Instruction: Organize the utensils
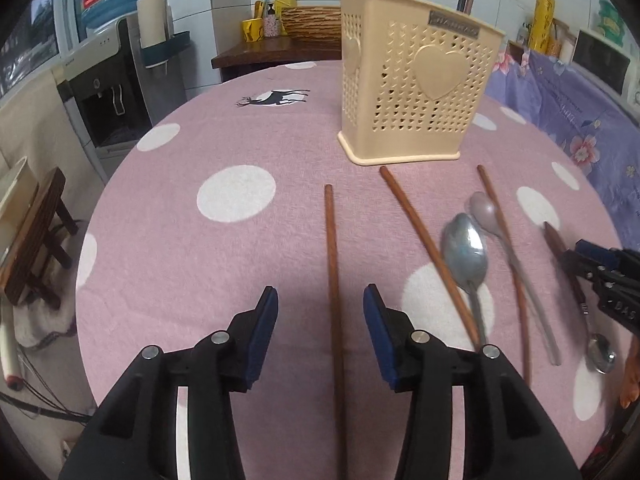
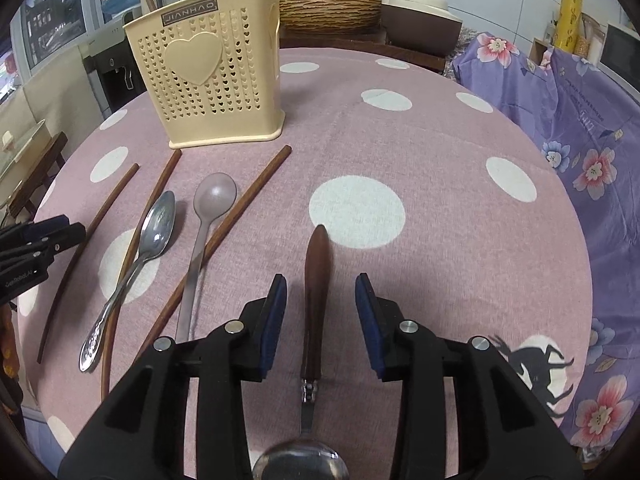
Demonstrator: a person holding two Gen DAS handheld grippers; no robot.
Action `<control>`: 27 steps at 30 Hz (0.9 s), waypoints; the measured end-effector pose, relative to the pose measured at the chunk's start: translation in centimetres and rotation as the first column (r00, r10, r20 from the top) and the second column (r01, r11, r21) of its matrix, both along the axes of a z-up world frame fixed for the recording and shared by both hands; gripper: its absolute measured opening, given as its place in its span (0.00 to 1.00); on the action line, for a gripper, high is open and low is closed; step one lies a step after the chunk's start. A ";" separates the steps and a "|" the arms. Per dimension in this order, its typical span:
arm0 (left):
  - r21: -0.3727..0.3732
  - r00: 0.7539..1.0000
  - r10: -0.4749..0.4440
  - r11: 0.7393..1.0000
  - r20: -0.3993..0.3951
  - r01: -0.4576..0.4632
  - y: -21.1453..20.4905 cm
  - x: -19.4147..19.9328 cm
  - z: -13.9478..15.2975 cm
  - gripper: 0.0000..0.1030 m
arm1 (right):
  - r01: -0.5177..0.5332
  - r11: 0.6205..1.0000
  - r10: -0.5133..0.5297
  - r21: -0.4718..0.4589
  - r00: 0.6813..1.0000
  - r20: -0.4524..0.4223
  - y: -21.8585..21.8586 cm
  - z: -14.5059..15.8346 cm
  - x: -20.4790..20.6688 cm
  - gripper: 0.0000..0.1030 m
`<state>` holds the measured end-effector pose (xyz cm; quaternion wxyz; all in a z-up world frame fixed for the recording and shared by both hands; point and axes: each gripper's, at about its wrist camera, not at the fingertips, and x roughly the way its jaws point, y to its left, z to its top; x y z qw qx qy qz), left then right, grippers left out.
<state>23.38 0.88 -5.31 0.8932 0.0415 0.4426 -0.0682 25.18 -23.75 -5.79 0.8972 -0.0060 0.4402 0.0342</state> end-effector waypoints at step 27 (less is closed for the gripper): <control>0.067 1.000 -0.003 0.998 -0.029 0.005 -3.0 5.9 -0.6 0.08 | -0.005 1.000 0.005 -0.001 0.999 -0.049 0.6 -0.7 2.7 0.16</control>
